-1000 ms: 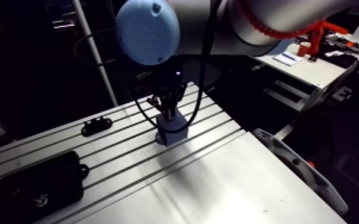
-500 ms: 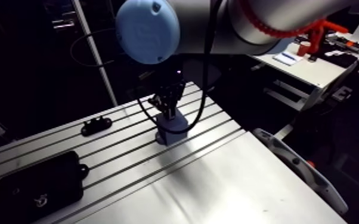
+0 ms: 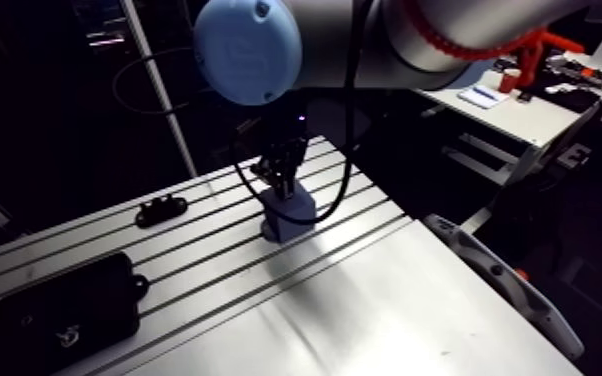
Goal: Pick up the M10 bolt and insert it into the hex recess until seated.
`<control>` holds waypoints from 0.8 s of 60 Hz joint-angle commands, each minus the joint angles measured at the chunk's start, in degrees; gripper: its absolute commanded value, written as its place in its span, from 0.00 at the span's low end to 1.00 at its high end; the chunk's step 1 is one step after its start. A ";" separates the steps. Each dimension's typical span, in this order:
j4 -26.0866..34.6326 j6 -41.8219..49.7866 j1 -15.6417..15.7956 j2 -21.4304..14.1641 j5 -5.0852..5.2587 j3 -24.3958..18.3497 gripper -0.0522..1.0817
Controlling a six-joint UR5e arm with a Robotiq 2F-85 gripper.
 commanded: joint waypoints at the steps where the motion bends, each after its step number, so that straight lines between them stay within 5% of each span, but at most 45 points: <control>1: 0.01 -1.50 0.00 0.05 0.00 -0.06 0.67; 48: 0.98 -5.91 -0.01 0.31 -0.35 -0.41 0.65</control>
